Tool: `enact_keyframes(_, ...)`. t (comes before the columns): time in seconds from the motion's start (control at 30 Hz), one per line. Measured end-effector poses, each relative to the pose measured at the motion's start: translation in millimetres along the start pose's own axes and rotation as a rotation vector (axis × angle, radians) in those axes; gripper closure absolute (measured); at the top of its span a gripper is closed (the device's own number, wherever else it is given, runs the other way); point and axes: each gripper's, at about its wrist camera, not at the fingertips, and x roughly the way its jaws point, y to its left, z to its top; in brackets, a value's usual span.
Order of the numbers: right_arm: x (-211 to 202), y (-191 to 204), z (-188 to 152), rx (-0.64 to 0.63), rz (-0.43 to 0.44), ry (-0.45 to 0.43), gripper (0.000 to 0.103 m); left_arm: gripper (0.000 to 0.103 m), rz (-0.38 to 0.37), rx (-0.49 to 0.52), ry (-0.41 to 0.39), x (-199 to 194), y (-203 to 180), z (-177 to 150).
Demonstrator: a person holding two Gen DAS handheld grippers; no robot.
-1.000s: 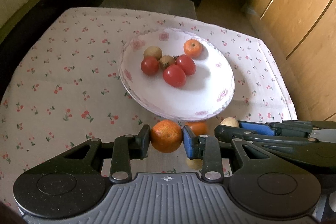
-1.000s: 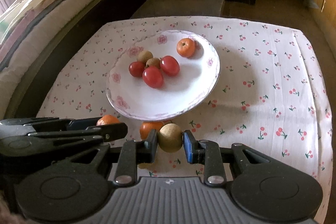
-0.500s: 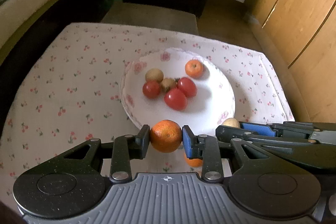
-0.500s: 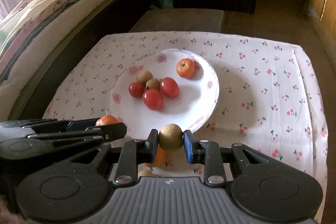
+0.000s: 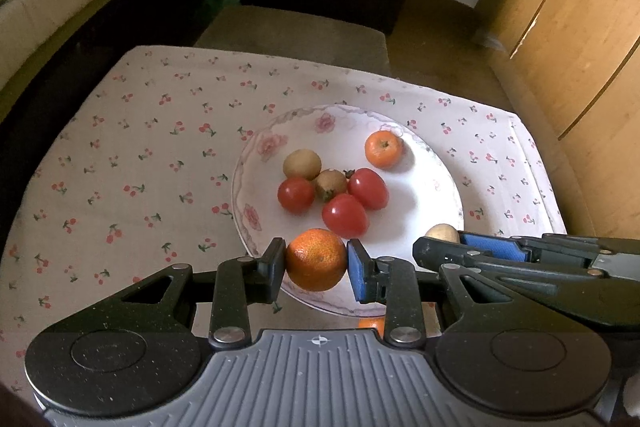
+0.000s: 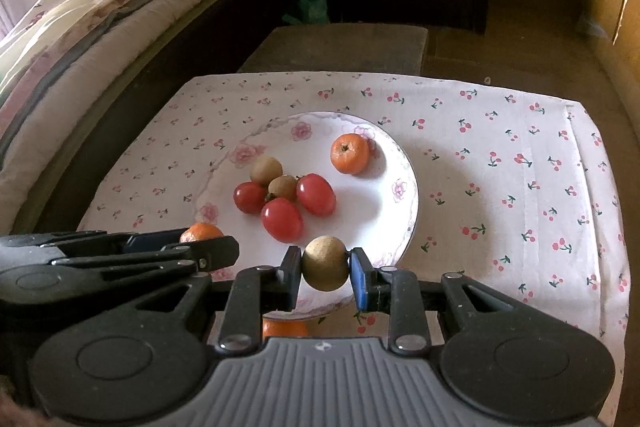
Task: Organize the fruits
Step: 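Carry the tan fruit and the mandarin over the white bowl, then open the left tool over the bowl while the right tool releases the tan fruit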
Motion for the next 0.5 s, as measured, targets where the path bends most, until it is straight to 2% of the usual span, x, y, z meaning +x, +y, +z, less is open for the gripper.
enact_keyframes(0.5, 9.6, -1.8, 3.9, 0.001, 0.001, 0.008, 0.073, 0.063, 0.016, -0.011, 0.018, 10.6, 2.2, -0.8)
